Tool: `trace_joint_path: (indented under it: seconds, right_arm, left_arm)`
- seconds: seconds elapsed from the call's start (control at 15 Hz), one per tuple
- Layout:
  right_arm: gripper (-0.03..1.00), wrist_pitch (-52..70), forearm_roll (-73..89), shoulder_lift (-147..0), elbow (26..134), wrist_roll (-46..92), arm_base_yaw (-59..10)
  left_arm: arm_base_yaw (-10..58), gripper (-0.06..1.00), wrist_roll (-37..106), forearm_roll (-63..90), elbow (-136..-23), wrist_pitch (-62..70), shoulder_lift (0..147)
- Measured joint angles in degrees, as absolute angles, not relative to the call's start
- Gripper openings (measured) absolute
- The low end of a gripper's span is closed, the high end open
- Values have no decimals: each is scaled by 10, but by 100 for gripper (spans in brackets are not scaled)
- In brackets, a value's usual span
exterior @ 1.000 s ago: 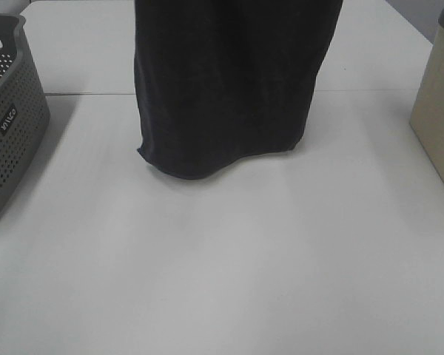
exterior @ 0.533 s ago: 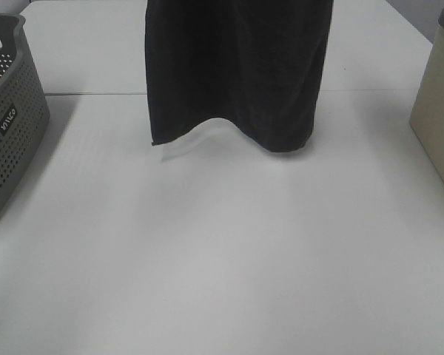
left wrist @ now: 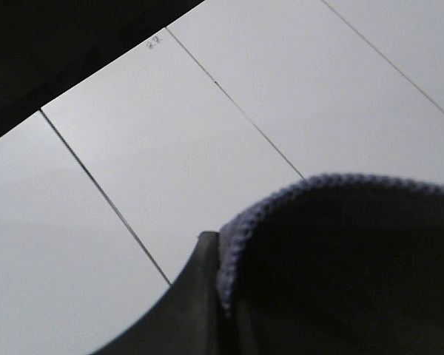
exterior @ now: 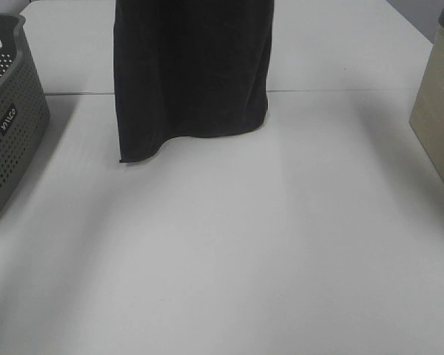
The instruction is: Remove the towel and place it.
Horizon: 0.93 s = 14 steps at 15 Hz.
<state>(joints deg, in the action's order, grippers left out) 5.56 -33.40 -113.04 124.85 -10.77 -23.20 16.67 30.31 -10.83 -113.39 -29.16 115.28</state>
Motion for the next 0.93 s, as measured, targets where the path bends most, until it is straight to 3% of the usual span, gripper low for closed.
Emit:
trace_joint_path:
  seconds: [0.27, 0.53, 0.93]
  right_arm:
    - [1, 47, -314, -1201, 1344, -132, -217]
    - [1, 42, -314, -1215, 1352, -133, -212]
    - [1, 156, -264, -1216, 1352, -133, -202]
  left_arm:
    - [146, 0, 288, -99, -1262, -296, 1240]
    - [145, 0, 239, -120, -1423, -249, 1330]
    - [152, 0, 189, -164, -1451, -92, 1350]
